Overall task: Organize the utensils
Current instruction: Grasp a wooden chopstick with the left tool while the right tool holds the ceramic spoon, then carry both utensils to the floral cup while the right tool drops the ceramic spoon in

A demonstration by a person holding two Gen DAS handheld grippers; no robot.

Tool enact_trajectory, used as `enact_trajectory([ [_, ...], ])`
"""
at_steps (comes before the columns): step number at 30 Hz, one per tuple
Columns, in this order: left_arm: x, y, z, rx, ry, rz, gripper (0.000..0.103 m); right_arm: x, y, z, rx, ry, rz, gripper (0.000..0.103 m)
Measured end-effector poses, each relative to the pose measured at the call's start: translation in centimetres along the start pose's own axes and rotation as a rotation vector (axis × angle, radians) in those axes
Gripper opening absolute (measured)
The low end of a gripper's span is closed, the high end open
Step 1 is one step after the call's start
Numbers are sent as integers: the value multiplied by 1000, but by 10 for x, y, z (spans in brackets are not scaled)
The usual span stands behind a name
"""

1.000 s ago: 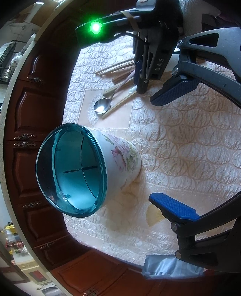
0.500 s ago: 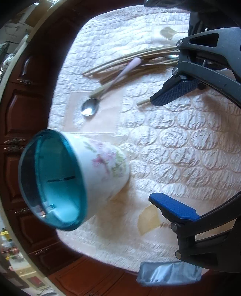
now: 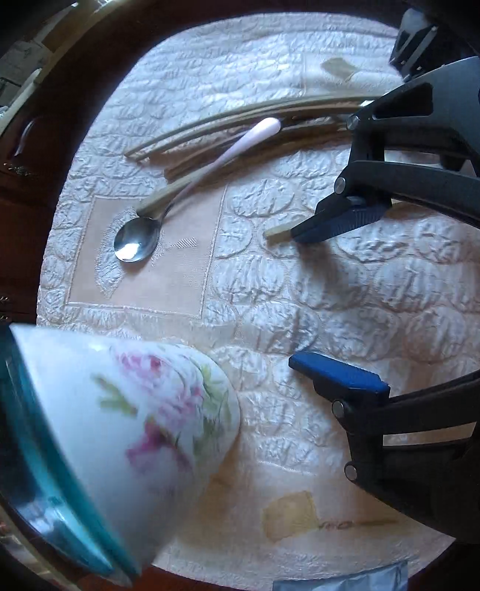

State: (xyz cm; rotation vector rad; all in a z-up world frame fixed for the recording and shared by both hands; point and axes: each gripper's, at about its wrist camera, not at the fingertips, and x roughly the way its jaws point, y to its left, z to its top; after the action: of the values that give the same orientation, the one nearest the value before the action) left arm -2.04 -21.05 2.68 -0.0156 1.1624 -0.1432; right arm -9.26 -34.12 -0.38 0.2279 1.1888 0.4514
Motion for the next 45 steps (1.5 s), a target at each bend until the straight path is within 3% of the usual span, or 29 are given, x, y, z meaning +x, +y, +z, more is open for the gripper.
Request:
enact_trajectory([
  [5, -3, -6, 9, -6, 5, -73, 61, -8, -1, 1, -7, -2, -10, 39],
  [12, 3, -5, 15, -12, 18, -94, 61, -7, 1, 2, -14, 5, -14, 39],
  [19, -6, 4, 18, -46, 21, -189, 61, -4, 1, 1, -18, 12, -20, 38],
  [24, 2, -16, 17, 25, 31, -150, 61, -4, 0, 1, -19, 13, -18, 38],
  [25, 3, -24, 15, 49, 19, -142, 51, -4, 0, 0, -21, 13, -19, 37],
  [26, 4, -28, 15, 78, 9, -134, 33, -5, -1, 0, -19, 13, -20, 36],
  [28, 7, -29, 15, 102, 4, -133, 15, -6, -3, -1, -11, 7, -23, 33],
  [29, 6, -25, 14, 98, 5, -174, 9, -7, -3, 0, -9, 4, -24, 32],
  [36, -9, 21, 3, 55, 5, -169, 4, -6, 9, 5, -49, 6, -22, 29],
  [41, -24, 45, -7, 26, -18, -158, 4, 14, 22, 11, -111, 39, -91, 29],
  [43, -31, 51, -10, 13, -31, -165, 4, 23, 21, 13, -115, 48, -129, 12],
  [45, -42, 57, -10, 7, -52, -176, 4, 24, 20, 14, -116, 34, -133, 12],
])
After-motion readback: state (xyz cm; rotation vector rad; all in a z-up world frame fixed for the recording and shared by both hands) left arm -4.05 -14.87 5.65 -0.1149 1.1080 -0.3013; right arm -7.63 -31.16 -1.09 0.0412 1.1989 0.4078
